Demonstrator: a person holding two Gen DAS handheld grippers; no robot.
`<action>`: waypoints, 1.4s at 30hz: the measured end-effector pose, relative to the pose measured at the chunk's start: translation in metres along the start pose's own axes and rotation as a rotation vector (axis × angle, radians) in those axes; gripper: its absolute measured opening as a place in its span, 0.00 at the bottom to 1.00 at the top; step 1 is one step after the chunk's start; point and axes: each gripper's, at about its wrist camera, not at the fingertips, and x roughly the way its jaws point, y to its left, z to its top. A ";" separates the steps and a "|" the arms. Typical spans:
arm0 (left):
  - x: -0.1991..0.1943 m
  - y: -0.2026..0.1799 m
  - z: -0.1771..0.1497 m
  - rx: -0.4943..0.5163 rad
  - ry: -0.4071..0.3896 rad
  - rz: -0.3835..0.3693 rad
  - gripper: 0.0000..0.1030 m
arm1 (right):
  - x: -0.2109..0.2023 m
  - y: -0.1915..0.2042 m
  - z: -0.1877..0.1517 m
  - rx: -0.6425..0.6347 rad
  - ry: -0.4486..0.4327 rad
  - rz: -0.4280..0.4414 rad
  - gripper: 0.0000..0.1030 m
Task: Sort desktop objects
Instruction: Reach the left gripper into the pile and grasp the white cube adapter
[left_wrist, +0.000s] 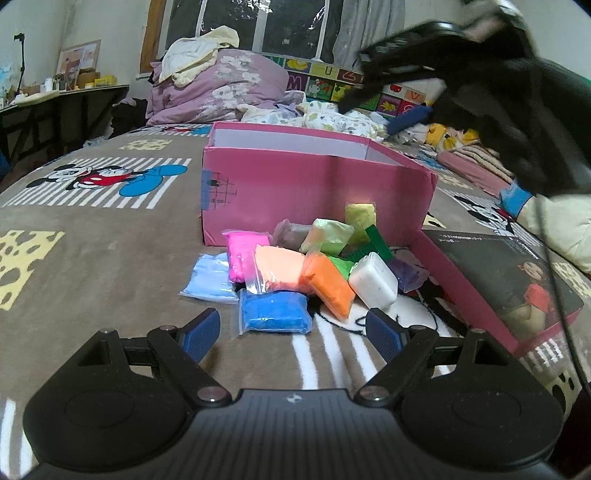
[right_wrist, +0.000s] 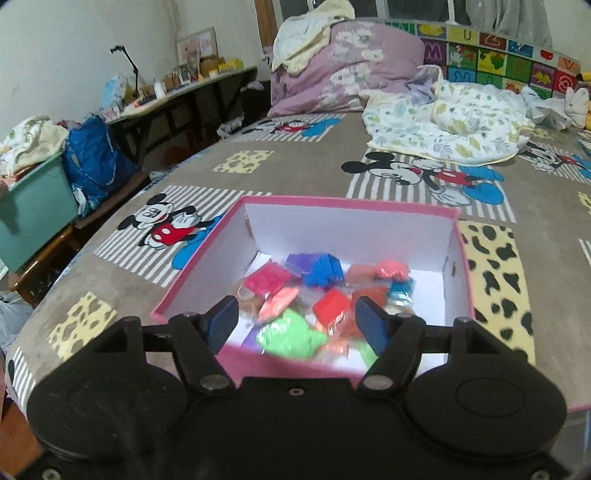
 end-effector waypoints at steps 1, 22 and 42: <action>0.000 -0.001 0.000 0.002 0.001 0.003 0.83 | -0.006 -0.003 -0.009 0.012 -0.007 0.002 0.68; -0.015 0.000 0.003 -0.007 -0.070 0.051 0.83 | -0.061 0.012 -0.207 -0.005 -0.040 -0.047 0.71; 0.046 -0.090 0.033 0.480 0.041 -0.039 0.76 | -0.048 0.007 -0.247 -0.125 -0.010 0.055 0.83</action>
